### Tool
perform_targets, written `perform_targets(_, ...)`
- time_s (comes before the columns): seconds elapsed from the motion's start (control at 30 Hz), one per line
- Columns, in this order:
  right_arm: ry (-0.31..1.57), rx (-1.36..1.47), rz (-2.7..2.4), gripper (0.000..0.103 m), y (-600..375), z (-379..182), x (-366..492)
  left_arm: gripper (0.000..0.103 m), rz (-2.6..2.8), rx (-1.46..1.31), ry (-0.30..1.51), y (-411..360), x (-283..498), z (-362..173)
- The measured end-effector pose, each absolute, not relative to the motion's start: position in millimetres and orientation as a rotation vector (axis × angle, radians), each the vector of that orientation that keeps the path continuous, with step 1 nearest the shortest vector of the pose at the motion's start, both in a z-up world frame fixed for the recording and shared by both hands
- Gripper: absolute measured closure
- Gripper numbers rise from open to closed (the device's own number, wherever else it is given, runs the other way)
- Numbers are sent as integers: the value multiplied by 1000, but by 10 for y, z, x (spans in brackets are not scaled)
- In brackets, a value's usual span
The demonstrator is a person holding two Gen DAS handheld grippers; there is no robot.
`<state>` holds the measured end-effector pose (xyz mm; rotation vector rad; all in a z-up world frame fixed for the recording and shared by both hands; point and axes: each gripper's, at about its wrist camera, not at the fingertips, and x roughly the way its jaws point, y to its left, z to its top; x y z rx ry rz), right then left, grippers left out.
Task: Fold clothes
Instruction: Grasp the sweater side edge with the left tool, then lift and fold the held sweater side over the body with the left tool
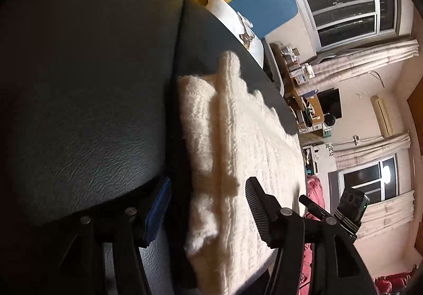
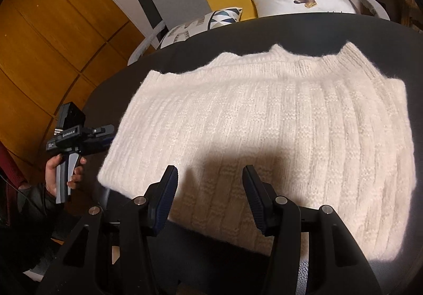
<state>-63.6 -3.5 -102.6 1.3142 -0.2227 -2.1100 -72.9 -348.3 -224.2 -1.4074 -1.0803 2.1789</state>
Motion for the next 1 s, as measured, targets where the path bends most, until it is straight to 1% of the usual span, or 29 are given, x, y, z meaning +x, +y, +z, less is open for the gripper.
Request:
perform_targets(0.3, -229, 1321, -2131, 49, 10, -1028, -657, 44, 2219, -1473, -945, -3290, -917, -2211)
perform_targets(0.4, -240, 1322, -2141, 49, 47, -1036, -675, 44, 2236, -1455, -952, -3294, -901, -2197)
perform_targets(0.43, -242, 1322, -2148, 49, 69, -1036, -682, 46, 2239, -1448, -950, -3295, -890, -2193)
perform_targets(0.47, -243, 1322, -2155, 49, 93, -1036, -690, 57, 2239, -1445, -944, -3290, -874, -2191)
perform_targets(0.5, -243, 1325, -2165, 48, 118, -1041, -699, 76, 2230, -1438, -945, -3283, -857, -2187)
perform_targets(0.53, -242, 1329, -2174, 49, 143, -1048, -708, 83, 2226, -1429, -949, -3275, -842, -2179)
perform_targets(0.6, -241, 1337, -2194, 48, 193, -1061, -726, 86, 2241, -1393, -936, -3251, -804, -2143)
perform_targets(0.73, -240, 1353, -2233, 49, 294, -1087, -762, 89, 2270, -1323, -951, -3243, -746, -2048)
perform_targets(0.83, -133, 1365, -2295, 49, 380, -1078, -759, 89, 2256, -1235, -1008, -3248, -704, -1931)
perform_targets(1.0, -56, 1321, -2335, 49, 583, -982, -746, 89, 2225, -1100, -1085, -3225, -637, -1736)
